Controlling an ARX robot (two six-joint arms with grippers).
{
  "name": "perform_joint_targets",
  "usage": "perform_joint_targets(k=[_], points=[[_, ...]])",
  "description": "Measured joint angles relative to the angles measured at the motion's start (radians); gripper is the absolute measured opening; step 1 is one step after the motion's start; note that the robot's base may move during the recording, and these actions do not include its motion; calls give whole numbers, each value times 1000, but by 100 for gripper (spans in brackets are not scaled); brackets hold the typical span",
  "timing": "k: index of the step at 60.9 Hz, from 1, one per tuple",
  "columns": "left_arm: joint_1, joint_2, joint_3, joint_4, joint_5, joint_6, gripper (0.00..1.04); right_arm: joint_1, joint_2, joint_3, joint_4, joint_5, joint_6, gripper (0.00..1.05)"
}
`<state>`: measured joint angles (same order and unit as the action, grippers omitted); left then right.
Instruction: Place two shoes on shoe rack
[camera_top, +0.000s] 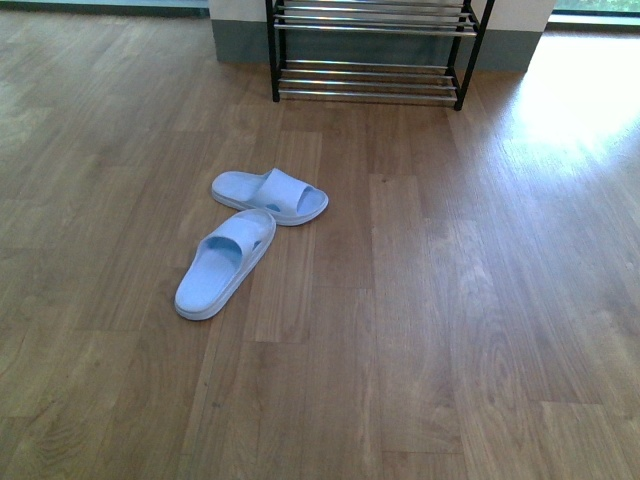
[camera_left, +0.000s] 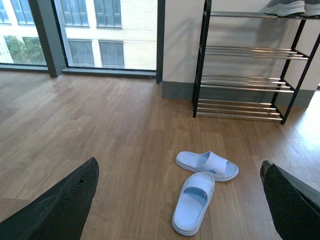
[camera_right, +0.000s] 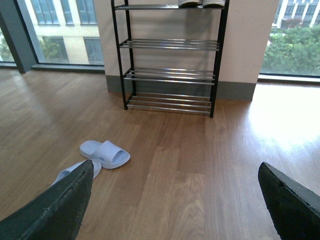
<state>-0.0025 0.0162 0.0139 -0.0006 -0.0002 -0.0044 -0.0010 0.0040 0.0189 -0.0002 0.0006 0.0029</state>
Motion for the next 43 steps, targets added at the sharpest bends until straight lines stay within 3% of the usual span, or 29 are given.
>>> perform_joint_targets(k=[43], points=[[0, 0, 0, 0, 0, 0, 95, 0, 0, 0, 0, -3, 0, 95]])
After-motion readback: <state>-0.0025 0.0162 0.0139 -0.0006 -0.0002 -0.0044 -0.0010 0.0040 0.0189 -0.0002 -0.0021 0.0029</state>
